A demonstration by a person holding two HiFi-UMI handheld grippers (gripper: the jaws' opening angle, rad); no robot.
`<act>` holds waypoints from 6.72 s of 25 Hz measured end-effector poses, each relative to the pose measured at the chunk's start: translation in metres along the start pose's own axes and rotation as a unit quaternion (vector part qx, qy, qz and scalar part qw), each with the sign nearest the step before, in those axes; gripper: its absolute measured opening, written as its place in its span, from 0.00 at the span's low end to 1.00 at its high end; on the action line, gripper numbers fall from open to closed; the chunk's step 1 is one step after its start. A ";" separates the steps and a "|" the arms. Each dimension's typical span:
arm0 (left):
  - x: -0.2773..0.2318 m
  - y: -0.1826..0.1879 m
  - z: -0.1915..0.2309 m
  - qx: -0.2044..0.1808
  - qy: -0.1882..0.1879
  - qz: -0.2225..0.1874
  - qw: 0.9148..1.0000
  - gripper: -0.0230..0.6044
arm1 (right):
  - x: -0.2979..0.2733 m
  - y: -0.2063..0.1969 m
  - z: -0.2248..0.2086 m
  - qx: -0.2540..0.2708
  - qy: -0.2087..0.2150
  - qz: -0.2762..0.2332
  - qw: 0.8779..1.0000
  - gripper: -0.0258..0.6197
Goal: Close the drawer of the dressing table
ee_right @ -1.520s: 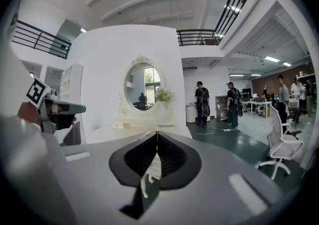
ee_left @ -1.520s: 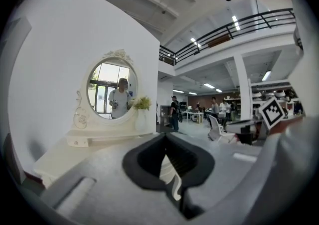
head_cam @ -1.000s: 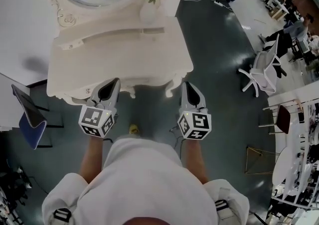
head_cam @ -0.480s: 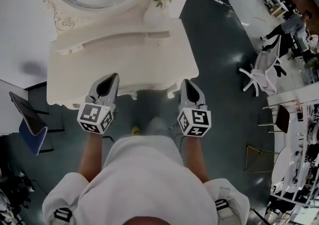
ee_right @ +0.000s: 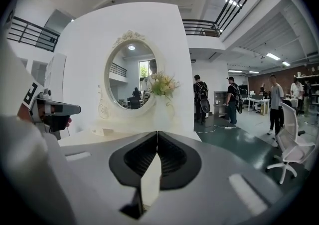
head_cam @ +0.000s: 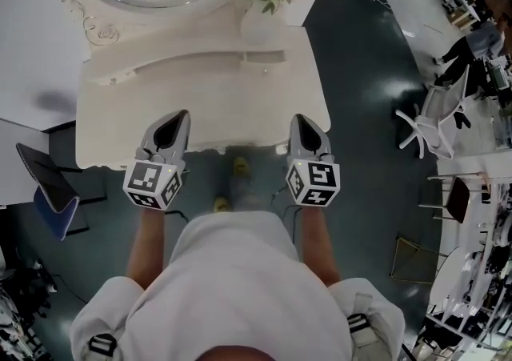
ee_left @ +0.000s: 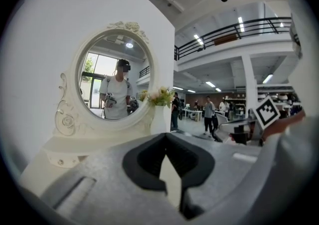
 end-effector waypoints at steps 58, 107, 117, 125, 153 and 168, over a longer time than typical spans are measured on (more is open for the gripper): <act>-0.178 -0.089 0.110 0.081 0.027 0.123 0.989 0.03 | -0.309 -0.112 -0.010 0.012 0.049 0.191 0.980 0.18; -0.192 -0.079 0.097 0.075 0.050 0.131 0.987 0.04 | -0.363 -0.098 -0.019 0.025 0.081 0.180 0.980 0.19; -0.165 -0.074 0.079 0.068 0.043 0.118 0.990 0.04 | -0.314 -0.092 -0.021 0.013 0.066 0.165 0.984 0.19; -0.138 -0.063 0.062 0.054 0.033 0.095 0.993 0.04 | -0.257 -0.078 -0.018 0.008 0.053 0.138 0.989 0.18; -0.003 -0.031 -0.014 0.015 0.026 0.022 0.999 0.04 | -0.040 -0.033 0.000 0.028 0.037 0.054 0.997 0.04; 0.050 -0.007 -0.037 -0.016 0.036 -0.009 0.999 0.03 | 0.040 -0.021 -0.004 0.007 0.026 0.025 0.999 0.04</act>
Point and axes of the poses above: the fingertips, and each gripper's own axes: x backward along the fingers, z to its left, y out of its top, the point moved 8 cm from there along x, backward along the fingers, and after that the axes turned 9 degrees about -y, right-handed, at the moved point
